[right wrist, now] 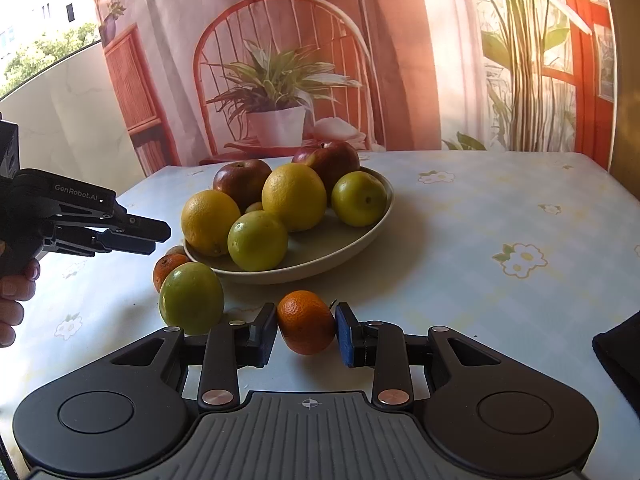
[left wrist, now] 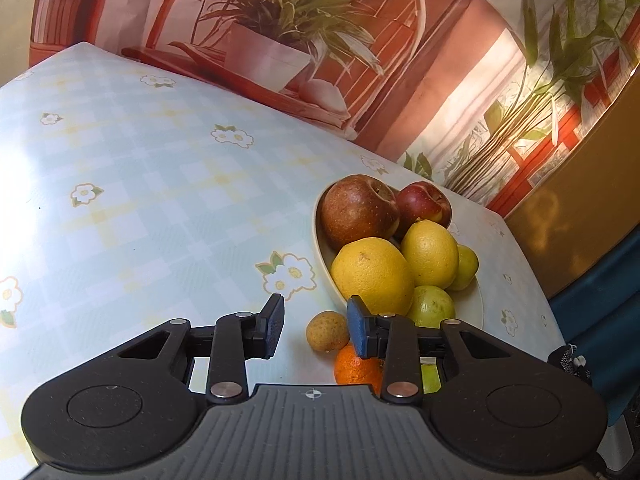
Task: Organize fruits
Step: 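Close the right gripper on the tangerine while the left tool approaches the small brown fruit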
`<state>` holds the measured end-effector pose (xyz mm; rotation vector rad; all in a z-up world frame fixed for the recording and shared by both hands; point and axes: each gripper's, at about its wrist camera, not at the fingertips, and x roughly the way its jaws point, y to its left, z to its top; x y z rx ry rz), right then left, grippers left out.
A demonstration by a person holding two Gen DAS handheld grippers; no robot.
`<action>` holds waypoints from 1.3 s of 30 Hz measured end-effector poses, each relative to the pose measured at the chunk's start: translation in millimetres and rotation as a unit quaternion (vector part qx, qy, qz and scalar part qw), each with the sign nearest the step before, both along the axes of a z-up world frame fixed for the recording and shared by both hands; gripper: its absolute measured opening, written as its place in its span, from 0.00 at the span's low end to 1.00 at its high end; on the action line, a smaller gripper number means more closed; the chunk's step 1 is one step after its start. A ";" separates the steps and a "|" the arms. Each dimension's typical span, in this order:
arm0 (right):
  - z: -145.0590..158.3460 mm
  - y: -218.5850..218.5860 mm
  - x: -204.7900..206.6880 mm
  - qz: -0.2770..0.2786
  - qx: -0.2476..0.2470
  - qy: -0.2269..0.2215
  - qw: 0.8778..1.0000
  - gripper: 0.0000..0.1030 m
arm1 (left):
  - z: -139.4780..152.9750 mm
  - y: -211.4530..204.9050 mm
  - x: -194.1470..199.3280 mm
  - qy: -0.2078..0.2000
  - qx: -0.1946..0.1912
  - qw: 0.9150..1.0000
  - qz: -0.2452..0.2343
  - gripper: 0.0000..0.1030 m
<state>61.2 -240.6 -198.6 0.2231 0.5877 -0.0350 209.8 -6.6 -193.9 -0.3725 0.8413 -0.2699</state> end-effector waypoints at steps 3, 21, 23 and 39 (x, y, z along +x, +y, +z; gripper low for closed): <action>0.2 -0.1 0.1 0.000 0.000 0.000 1.000 0.28 | -3.2 -6.0 3.1 0.007 0.004 1.000 -0.005 0.30; -0.3 -0.9 -0.5 -0.001 0.001 0.000 1.000 0.28 | -8.6 22.7 -25.2 0.029 0.002 0.999 0.022 0.17; -0.3 -0.9 -0.6 -0.001 0.001 -0.001 1.000 0.28 | -6.1 30.1 -27.3 0.023 -0.006 0.999 0.035 0.17; -0.6 -1.6 0.8 -0.002 0.002 0.001 1.000 0.28 | -5.2 7.3 -1.2 -0.017 -0.032 0.999 -0.032 0.29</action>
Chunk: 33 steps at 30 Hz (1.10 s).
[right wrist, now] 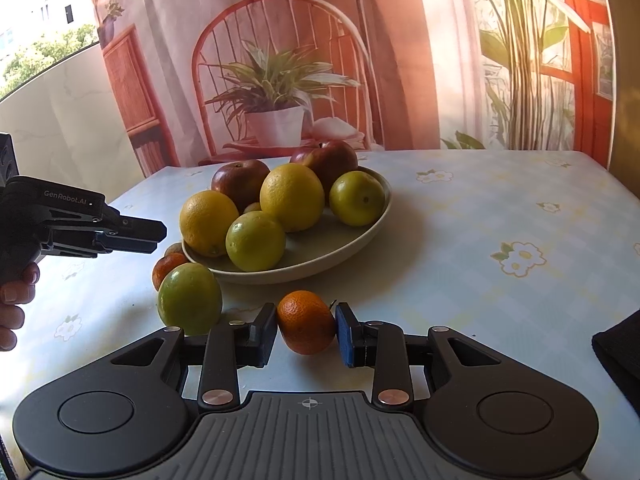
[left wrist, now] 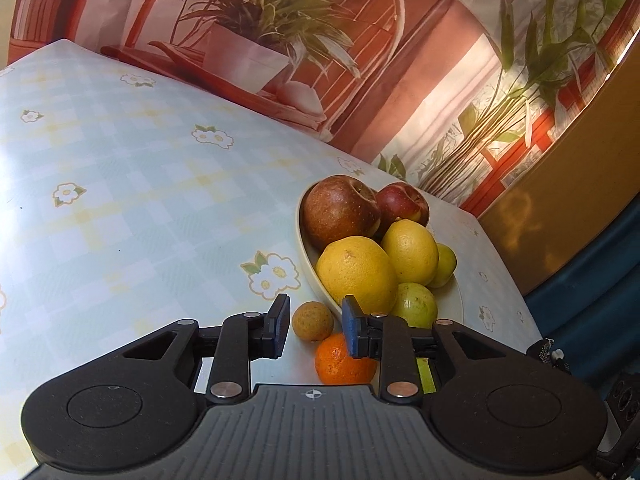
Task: Organize fruits
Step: 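Close the right gripper on the tangerine while the left tool approaches the small brown fruit, then close the left gripper on the small brown fruit while the right gripper holds the tangerine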
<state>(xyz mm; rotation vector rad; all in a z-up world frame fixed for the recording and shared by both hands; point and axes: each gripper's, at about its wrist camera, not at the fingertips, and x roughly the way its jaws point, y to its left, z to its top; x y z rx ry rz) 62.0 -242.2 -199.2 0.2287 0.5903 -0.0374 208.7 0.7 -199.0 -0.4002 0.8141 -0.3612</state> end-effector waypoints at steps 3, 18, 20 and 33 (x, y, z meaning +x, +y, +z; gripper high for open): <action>-0.1 -0.9 0.4 0.000 0.002 0.001 1.000 0.28 | -4.5 -7.1 3.0 0.006 0.026 1.000 -0.010 0.29; -1.2 -2.9 2.0 -0.001 0.007 0.003 1.000 0.28 | -13.6 1.7 9.3 0.020 -0.006 1.000 -0.015 0.22; -1.2 -2.7 1.9 -0.001 0.006 0.003 1.000 0.28 | -11.8 0.2 5.8 0.014 0.008 1.000 -0.013 0.22; -1.2 -2.7 0.9 0.001 0.008 0.000 1.000 0.28 | -1.0 23.0 -37.0 0.005 0.094 0.996 0.007 0.20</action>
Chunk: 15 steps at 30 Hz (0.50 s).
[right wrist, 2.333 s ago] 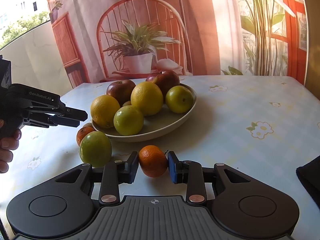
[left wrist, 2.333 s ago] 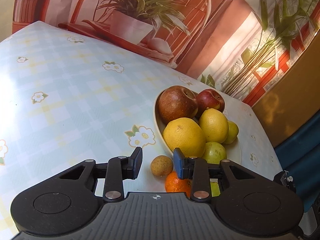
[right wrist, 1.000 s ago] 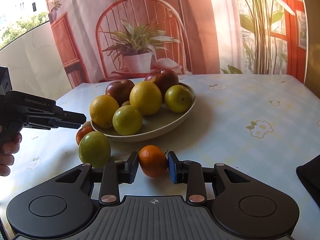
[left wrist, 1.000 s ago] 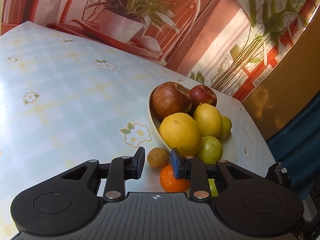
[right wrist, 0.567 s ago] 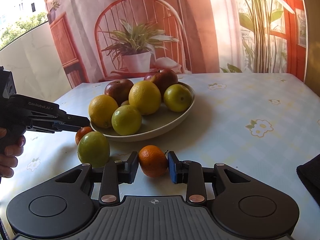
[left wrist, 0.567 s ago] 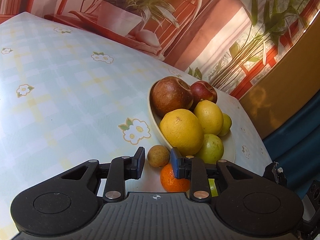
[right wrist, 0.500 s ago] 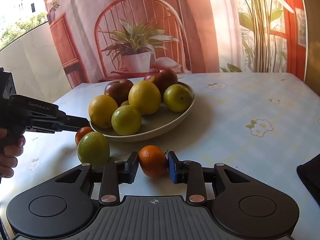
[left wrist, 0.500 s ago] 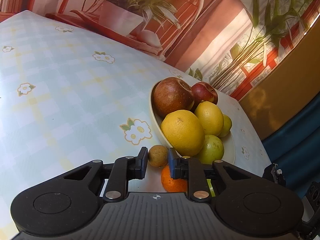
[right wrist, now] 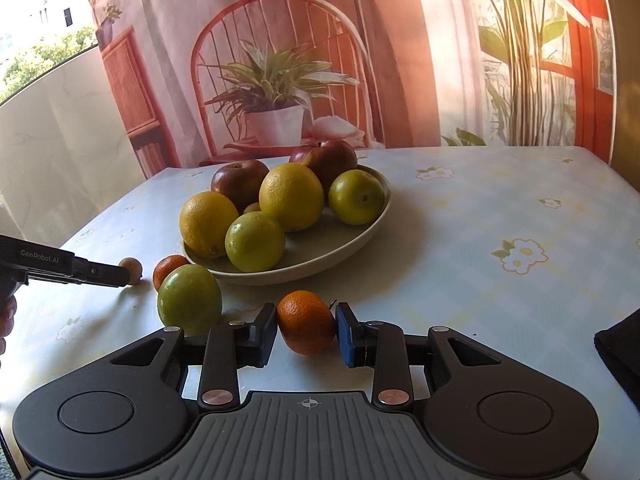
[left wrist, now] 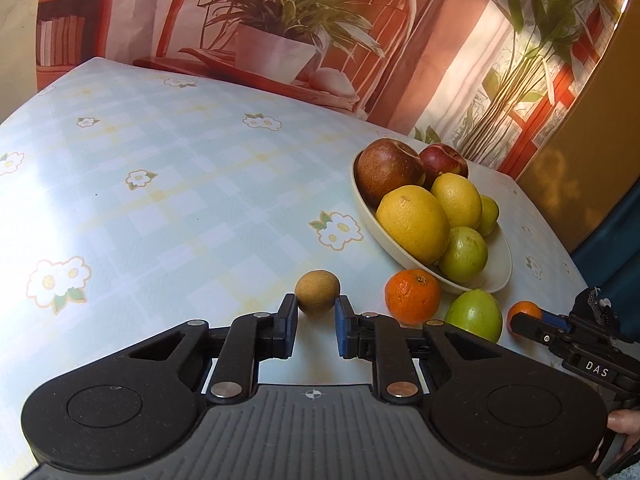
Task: Organize fruits
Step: 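Close the left gripper on the small brown fruit while the right gripper holds the tangerine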
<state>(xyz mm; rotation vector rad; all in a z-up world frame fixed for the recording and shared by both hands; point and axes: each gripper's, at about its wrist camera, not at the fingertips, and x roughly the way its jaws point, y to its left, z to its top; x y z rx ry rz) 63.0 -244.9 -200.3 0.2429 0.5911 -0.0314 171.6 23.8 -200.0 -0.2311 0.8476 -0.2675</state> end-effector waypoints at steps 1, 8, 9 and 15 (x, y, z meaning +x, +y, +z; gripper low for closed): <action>0.0 0.2 0.0 0.000 0.000 0.000 1.000 0.28 | -0.5 0.2 -1.5 0.000 0.004 1.000 0.000 0.20; 0.0 0.1 -0.1 -0.001 0.001 0.000 1.000 0.28 | 2.8 -2.6 -4.3 -0.005 0.014 1.000 -0.003 0.22; 0.0 0.0 0.0 0.000 0.001 0.000 1.000 0.28 | 3.7 -3.7 -5.0 -0.008 0.018 1.000 -0.004 0.26; 0.3 0.0 -0.2 0.001 0.001 0.001 1.000 0.28 | 8.5 -7.0 -5.8 -0.024 0.017 1.000 -0.005 0.35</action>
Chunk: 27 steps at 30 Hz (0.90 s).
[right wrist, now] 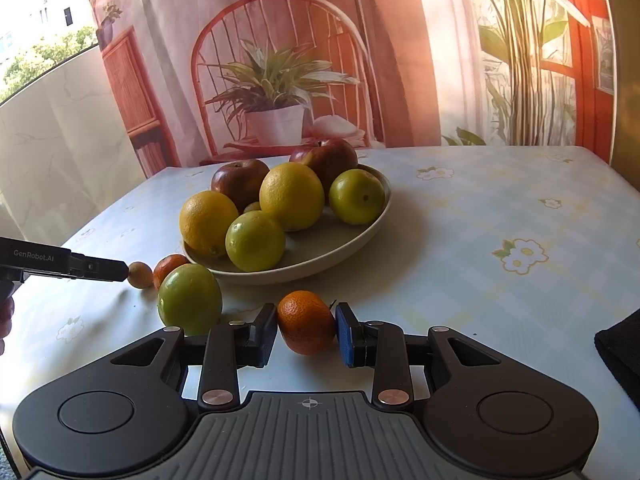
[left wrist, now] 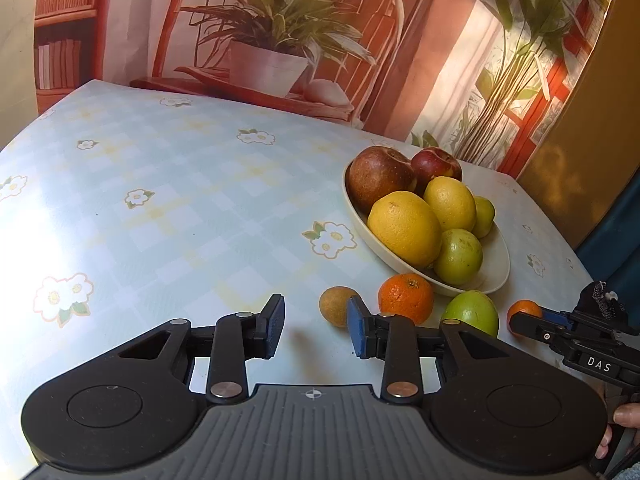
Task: Organize fruits
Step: 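Close the left gripper on the small brown fruit while the right gripper holds the tangerine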
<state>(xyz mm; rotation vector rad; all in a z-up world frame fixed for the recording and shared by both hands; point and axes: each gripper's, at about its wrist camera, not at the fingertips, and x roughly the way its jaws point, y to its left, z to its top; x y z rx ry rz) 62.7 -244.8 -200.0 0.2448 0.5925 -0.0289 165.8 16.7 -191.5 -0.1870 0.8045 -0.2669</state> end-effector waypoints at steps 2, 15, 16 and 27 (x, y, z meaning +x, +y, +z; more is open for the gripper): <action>0.0 -0.1 0.1 0.000 0.000 0.000 1.000 0.28 | 0.1 -2.9 0.7 -0.003 -0.001 1.000 -0.008 0.35; -1.5 -0.1 1.4 0.002 0.000 0.002 1.000 0.28 | -9.7 -19.0 -1.5 0.000 0.028 0.999 -0.036 0.35; -1.6 -0.3 1.5 0.002 0.000 0.002 1.000 0.28 | -9.8 -18.8 -2.4 -0.001 0.029 0.999 -0.037 0.35; -1.5 0.0 1.7 0.002 0.001 0.002 1.000 0.28 | -10.6 -19.6 -10.9 -0.016 0.041 0.999 -0.030 0.28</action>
